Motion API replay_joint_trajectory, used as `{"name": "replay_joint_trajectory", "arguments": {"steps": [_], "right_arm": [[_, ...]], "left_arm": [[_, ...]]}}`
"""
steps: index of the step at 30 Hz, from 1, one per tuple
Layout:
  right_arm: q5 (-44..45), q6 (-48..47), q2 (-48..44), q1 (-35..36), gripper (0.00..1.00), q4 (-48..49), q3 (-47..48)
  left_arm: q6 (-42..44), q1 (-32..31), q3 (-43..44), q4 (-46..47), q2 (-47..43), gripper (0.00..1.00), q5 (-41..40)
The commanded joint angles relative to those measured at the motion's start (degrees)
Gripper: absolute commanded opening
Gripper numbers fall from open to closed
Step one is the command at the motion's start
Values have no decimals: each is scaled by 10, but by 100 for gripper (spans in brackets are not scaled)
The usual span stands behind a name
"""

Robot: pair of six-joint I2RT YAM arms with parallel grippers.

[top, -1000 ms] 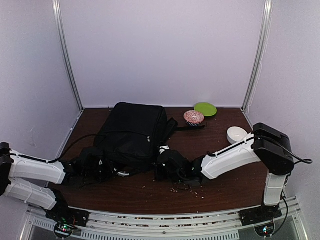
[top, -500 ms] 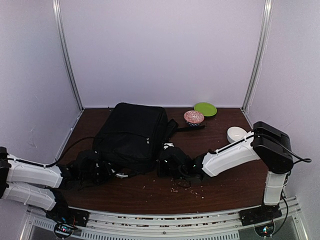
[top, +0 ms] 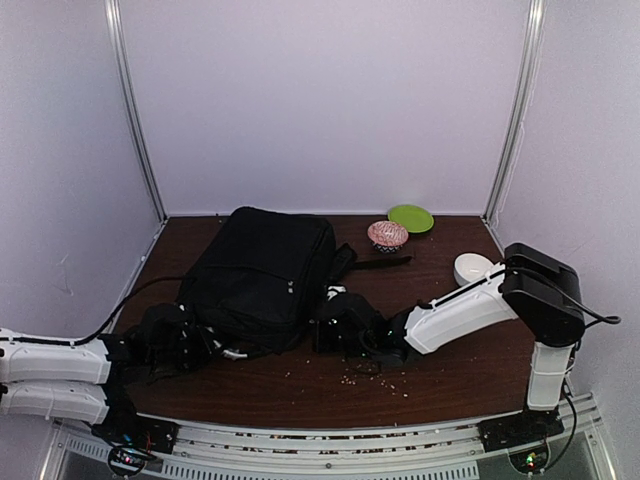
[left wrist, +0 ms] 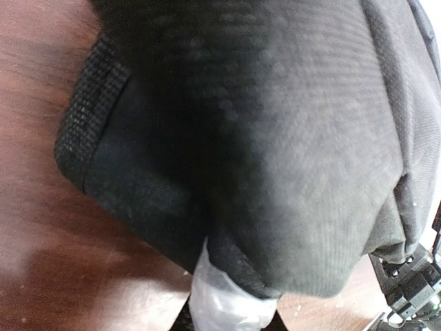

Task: Pack the student bag
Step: Zip the student bag at the center of the board.

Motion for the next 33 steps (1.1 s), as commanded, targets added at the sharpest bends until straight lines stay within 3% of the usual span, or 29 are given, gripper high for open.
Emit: {"name": "replay_joint_trajectory", "arguments": {"steps": [1,11,23,33], "right_arm": [[16,12,7,-11,0,5,-21],[9,15,1,-9,0,32,-60],[19,8,2,-9,0,12,-47],[16,9,13,-18,0,5,-14]], "left_arm": [[57,-1,-28,-112,-52,0,-35],[39,-1,-63,-166,-148,0,-62],[39,-1,-61,-155,-114,0,-57],[34,-1,-68,-180,-146,0,-71]]}}
